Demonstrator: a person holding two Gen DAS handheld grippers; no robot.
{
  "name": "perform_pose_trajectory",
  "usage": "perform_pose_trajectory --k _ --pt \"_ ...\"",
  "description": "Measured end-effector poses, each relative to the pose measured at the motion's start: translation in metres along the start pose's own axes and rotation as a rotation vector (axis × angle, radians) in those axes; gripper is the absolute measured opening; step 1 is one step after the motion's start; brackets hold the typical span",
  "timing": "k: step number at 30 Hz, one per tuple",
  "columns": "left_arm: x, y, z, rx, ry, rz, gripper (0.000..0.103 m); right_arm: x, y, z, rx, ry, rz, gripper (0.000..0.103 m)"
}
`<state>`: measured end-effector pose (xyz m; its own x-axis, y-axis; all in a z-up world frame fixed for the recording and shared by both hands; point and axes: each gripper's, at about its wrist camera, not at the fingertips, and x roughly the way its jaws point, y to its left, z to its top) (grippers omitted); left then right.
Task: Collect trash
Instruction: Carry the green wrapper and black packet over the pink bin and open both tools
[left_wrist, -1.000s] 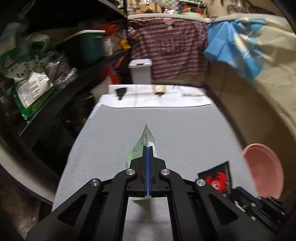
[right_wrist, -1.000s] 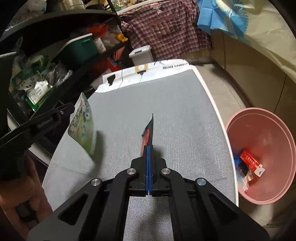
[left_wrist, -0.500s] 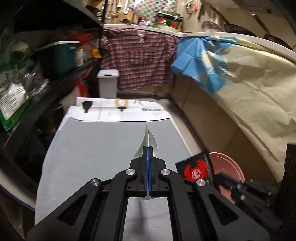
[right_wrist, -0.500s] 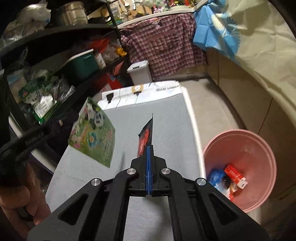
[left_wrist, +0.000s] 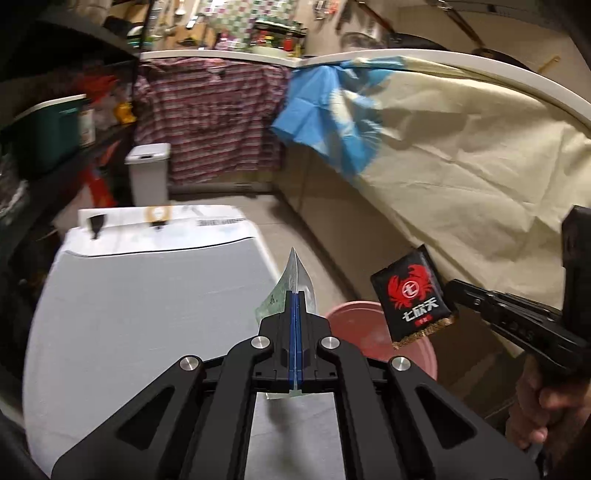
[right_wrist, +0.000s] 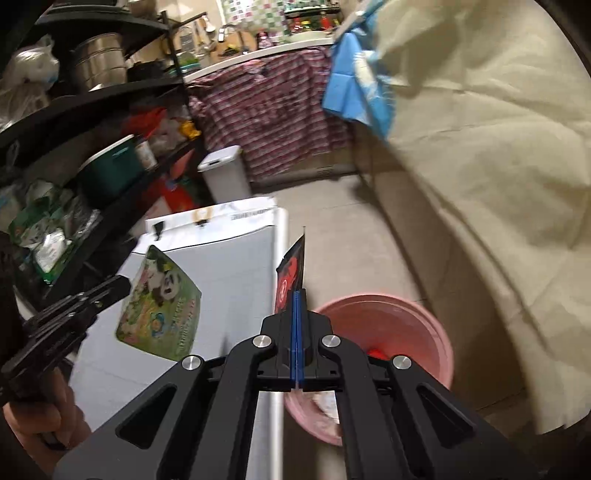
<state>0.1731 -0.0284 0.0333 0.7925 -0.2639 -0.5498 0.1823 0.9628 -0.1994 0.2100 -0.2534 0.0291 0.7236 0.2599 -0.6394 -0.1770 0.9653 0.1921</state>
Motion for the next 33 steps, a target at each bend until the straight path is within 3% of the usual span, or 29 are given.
perform_pose_trajectory --k 4,11,23,25,27,29,30,31,33 --pt "0.013 -0.027 0.0 0.025 0.003 -0.087 0.0 0.007 -0.031 -0.006 0.012 0.021 -0.074 0.0" --pt "0.051 -0.06 -0.005 0.013 0.064 -0.198 0.0 0.03 -0.063 -0.019 0.076 0.08 -0.118 0.0" --pt "0.11 -0.086 -0.024 0.054 0.175 -0.203 0.001 0.055 -0.075 -0.025 0.068 0.143 -0.151 0.002" --pt "0.114 -0.085 -0.024 0.05 0.188 -0.188 0.007 0.059 -0.077 -0.027 0.071 0.163 -0.162 0.005" --pt "0.112 -0.079 -0.024 0.039 0.18 -0.187 0.027 0.06 -0.082 -0.028 0.088 0.172 -0.164 0.005" --pt "0.109 -0.076 -0.024 0.042 0.171 -0.176 0.03 0.058 -0.085 -0.028 0.105 0.169 -0.159 0.018" --pt "0.106 -0.074 -0.024 0.044 0.168 -0.178 0.03 0.056 -0.086 -0.027 0.109 0.161 -0.162 0.04" --pt "0.104 -0.072 -0.024 0.047 0.167 -0.179 0.03 0.052 -0.085 -0.027 0.109 0.141 -0.169 0.053" --pt "0.098 -0.068 -0.025 0.052 0.155 -0.165 0.032 0.046 -0.082 -0.026 0.104 0.114 -0.169 0.053"
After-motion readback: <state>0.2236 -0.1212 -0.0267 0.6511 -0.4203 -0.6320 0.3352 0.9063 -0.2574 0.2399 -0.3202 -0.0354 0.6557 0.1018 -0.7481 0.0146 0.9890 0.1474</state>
